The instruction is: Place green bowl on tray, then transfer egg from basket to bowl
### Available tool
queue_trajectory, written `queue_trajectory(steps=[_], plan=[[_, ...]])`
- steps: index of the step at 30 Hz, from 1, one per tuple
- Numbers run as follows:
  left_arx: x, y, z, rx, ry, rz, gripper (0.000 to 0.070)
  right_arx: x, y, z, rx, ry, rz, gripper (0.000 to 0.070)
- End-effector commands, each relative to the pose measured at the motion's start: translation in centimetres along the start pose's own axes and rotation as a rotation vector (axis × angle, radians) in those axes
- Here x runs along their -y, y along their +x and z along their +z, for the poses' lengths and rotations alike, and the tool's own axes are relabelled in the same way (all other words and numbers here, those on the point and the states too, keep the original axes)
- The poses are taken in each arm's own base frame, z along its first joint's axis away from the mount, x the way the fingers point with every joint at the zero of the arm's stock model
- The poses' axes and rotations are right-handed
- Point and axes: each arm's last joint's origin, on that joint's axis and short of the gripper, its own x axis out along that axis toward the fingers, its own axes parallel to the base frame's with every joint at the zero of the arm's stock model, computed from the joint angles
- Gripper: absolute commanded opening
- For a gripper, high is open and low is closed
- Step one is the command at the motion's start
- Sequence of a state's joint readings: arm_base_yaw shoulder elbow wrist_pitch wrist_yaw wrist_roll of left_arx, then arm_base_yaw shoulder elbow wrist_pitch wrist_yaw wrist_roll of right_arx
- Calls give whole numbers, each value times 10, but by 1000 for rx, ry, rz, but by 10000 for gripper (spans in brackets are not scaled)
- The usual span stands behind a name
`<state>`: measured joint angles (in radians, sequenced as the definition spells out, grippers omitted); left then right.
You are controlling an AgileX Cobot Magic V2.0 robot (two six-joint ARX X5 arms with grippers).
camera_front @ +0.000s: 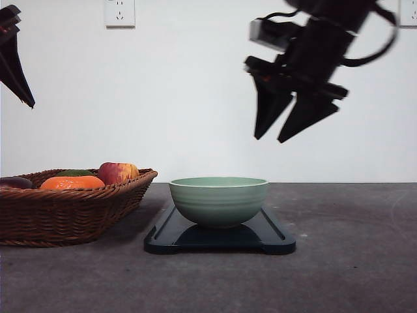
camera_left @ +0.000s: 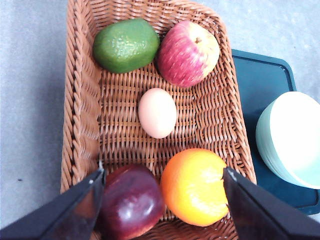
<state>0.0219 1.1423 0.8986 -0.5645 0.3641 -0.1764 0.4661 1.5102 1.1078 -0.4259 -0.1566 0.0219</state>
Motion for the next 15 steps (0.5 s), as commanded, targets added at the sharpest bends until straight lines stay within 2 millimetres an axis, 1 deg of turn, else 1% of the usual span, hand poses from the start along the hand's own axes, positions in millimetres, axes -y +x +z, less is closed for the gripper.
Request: queue_trajectory(steps=[1, 5, 11, 13, 15], plan=[[2, -2, 6, 18, 14, -7, 472, 0, -4, -10, 27, -14, -3, 292], [2, -2, 6, 17, 14, -7, 472, 6, -17, -41, 65, -22, -21, 288], [2, -2, 6, 17, 14, -7, 472, 22, -33, -85, 61, -23, -70, 288], [2, -2, 6, 17, 15, -8, 472, 27, -39, -93, 74, 9, -80, 287], [3, -2, 6, 16, 14, -9, 472, 30, -46, -95, 105, 37, -85, 287]])
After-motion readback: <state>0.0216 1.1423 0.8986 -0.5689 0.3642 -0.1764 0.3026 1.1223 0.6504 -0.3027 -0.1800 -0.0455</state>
